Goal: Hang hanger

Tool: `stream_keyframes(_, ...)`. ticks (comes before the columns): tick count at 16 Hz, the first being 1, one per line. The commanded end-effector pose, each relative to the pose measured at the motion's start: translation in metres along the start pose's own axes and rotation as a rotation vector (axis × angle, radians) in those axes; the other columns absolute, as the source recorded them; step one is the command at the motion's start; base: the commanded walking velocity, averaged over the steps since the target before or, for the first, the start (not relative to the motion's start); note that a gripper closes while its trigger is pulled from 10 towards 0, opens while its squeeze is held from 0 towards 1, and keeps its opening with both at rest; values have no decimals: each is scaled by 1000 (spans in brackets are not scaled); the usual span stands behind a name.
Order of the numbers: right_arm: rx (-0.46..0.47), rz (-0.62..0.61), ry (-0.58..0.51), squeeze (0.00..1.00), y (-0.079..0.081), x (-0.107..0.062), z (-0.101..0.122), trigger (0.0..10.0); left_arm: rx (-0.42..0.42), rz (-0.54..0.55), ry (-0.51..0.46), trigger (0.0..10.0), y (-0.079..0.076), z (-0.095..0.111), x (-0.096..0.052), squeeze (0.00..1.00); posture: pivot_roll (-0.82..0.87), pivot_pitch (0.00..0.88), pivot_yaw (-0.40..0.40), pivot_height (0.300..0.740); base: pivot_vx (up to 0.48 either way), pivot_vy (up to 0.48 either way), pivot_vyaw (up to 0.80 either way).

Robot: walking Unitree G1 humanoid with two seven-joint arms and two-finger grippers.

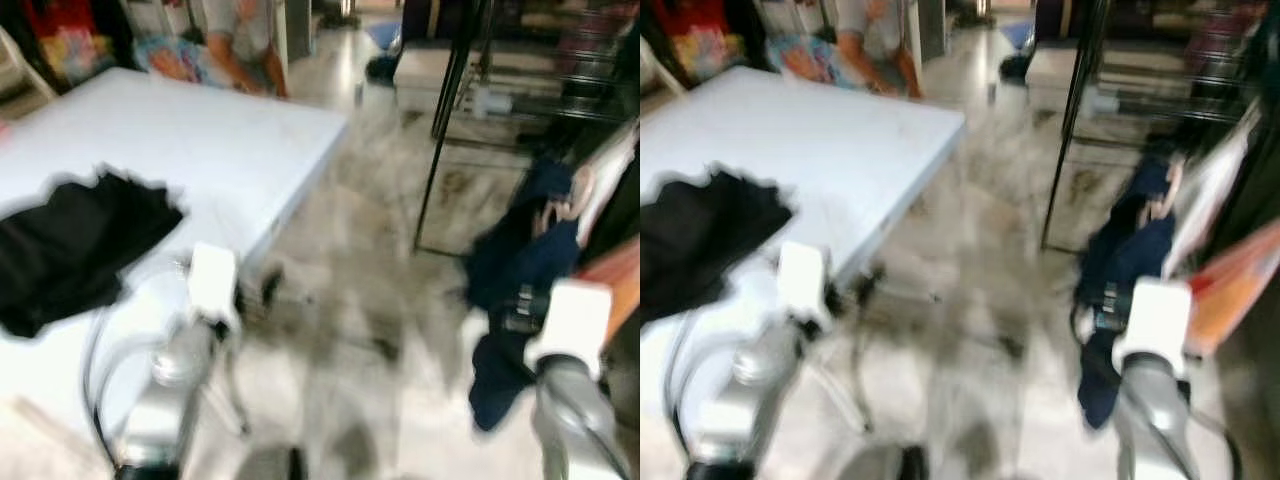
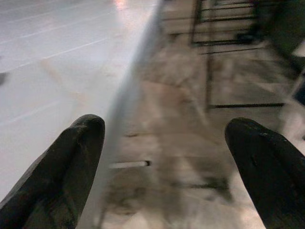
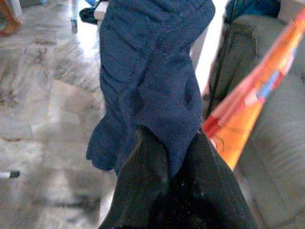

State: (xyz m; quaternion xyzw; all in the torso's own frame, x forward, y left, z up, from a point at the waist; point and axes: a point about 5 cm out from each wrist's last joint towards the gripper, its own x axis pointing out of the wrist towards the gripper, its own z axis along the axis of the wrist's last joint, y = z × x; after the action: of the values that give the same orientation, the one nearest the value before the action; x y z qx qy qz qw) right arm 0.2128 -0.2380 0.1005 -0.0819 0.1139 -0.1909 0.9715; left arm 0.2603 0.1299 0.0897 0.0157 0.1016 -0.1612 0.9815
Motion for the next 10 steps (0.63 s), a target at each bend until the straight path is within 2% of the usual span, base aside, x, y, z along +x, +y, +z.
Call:
stream_keyframes(1, 4, 4, -74, 0, -2, 2, 13, 10000, 19, -4, -31, 10000, 2, 9, 1, 0, -34, 0, 54, 740, 0, 0, 0)
stream_keyframes(2, -5, -10, -82, 0, -2, 4, 14, 10000, 17, -7, -33, 10000, 0, 9, 1, 0, -34, 0, 54, 740, 0, 0, 0)
stream_keyframes(4, -5, 65, -76, 0, 1, 7, 16, 10000, 10, -1, -55, 10000, 2, 15, 4, 0, -35, 0, 57, 740, 0, 0, 0)
stream_keyframes(6, 34, 62, -65, 0, 1, 7, 14, 10000, 10, -18, -72, 10000, 2, 17, 5, 0, -33, 0, 53, 740, 0, 0, 0)
stream_keyframes(8, 9, 89, -70, 0, 3, 6, 13, 10000, 11, -38, -77, 10000, 0, 17, 4, 0, -36, 0, 52, 740, 0, 0, 0)
stream_keyframes(10, 21, 104, -72, 0, 4, 4, 13, 10000, 8, -45, -78, 10000, -2, 16, 3, 0, -36, 0, 52, 740, 0, -311, 741)
